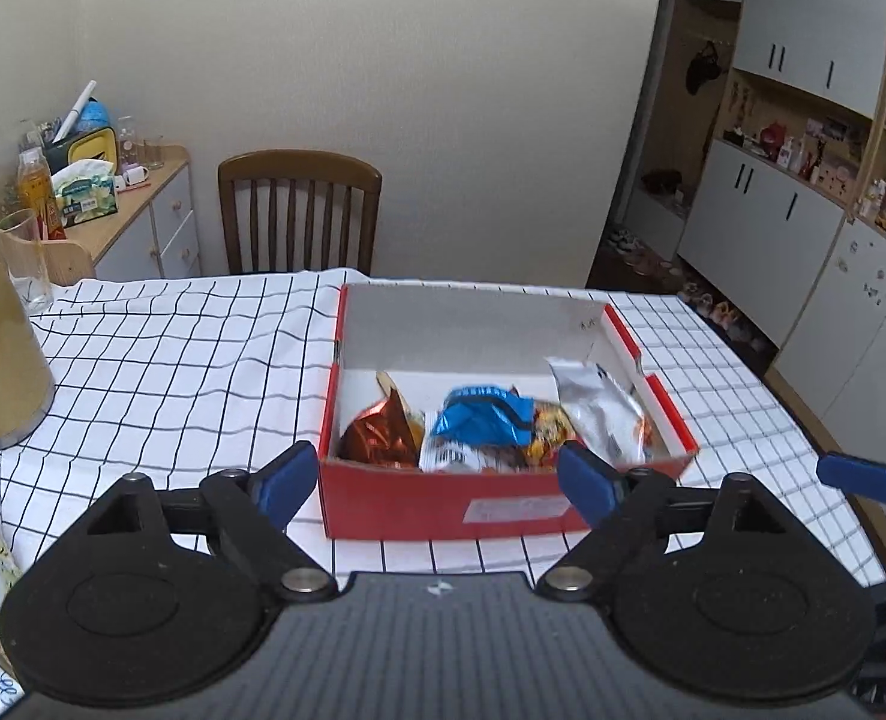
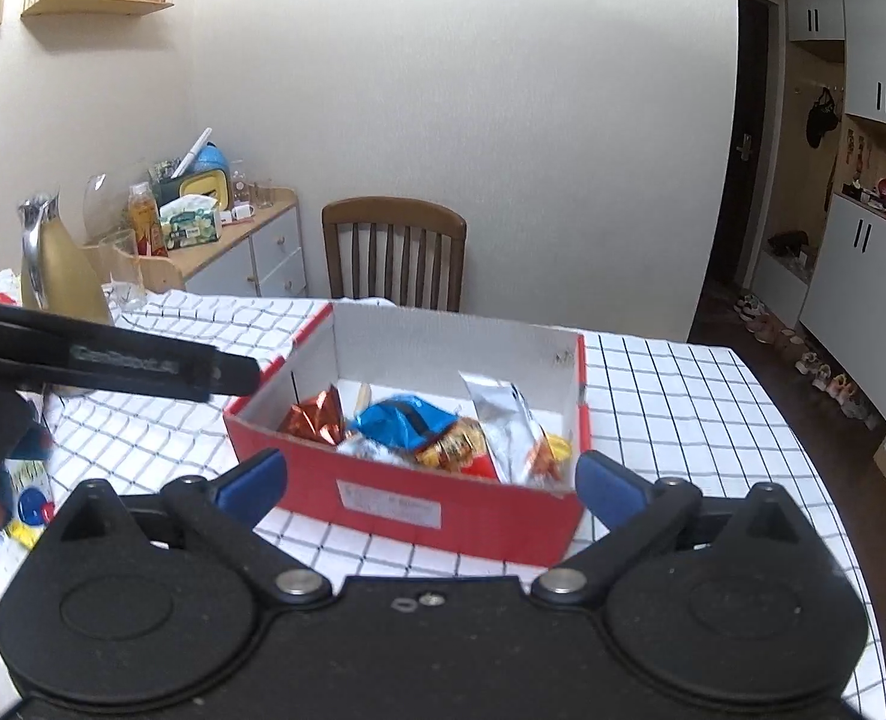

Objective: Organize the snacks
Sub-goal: 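Move both tools back toward the purple candy and wrapped sweet on the table, then grasp the purple candy with the left tool while the right tool grasps the clear-wrapped sweet, then lift and carry the purple candy and wrapped sweet over the red box with both tools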

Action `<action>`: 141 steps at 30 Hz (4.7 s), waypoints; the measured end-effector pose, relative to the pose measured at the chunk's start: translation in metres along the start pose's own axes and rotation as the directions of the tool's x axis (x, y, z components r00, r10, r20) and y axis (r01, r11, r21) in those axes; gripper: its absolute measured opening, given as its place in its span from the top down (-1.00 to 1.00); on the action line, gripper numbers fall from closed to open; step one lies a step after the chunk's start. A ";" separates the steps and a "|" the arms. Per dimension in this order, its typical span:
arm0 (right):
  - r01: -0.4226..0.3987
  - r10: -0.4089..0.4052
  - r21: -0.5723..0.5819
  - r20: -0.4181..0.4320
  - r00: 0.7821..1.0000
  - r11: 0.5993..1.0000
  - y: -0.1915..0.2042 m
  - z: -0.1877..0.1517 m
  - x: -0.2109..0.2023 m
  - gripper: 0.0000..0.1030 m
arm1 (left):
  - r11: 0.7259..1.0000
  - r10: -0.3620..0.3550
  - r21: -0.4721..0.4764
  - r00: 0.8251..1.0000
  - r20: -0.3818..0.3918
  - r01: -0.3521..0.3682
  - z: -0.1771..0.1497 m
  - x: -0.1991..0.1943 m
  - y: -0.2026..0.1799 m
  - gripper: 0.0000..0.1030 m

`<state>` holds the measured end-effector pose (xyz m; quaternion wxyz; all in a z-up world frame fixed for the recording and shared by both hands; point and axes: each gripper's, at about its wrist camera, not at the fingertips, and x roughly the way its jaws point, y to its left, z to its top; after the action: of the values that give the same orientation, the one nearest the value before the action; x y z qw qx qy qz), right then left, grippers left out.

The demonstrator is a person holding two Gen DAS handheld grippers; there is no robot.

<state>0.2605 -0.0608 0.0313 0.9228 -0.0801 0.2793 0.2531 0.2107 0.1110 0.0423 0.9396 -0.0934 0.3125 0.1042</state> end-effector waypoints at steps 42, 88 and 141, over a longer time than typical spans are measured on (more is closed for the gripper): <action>0.012 0.012 0.109 -0.211 0.977 0.994 -0.062 -0.090 0.089 -0.52 | 0.985 0.058 -0.135 0.951 -0.305 -0.103 -0.176 0.012 -0.031 -0.70; -0.026 0.040 0.078 -0.186 0.982 0.997 -0.053 -0.100 0.101 0.67 | 0.990 0.017 -0.132 0.971 -0.237 -0.050 -0.181 0.015 -0.019 0.64; 0.003 -0.007 0.035 0.117 0.993 0.999 -0.020 -0.007 0.006 0.67 | 0.999 0.009 0.030 0.998 0.063 -0.011 0.009 0.018 -0.043 0.64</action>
<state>0.2720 -0.0778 0.0224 0.9395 -0.0498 0.2287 0.2501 0.2403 0.0746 0.0431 0.9497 -0.0741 0.2849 0.1071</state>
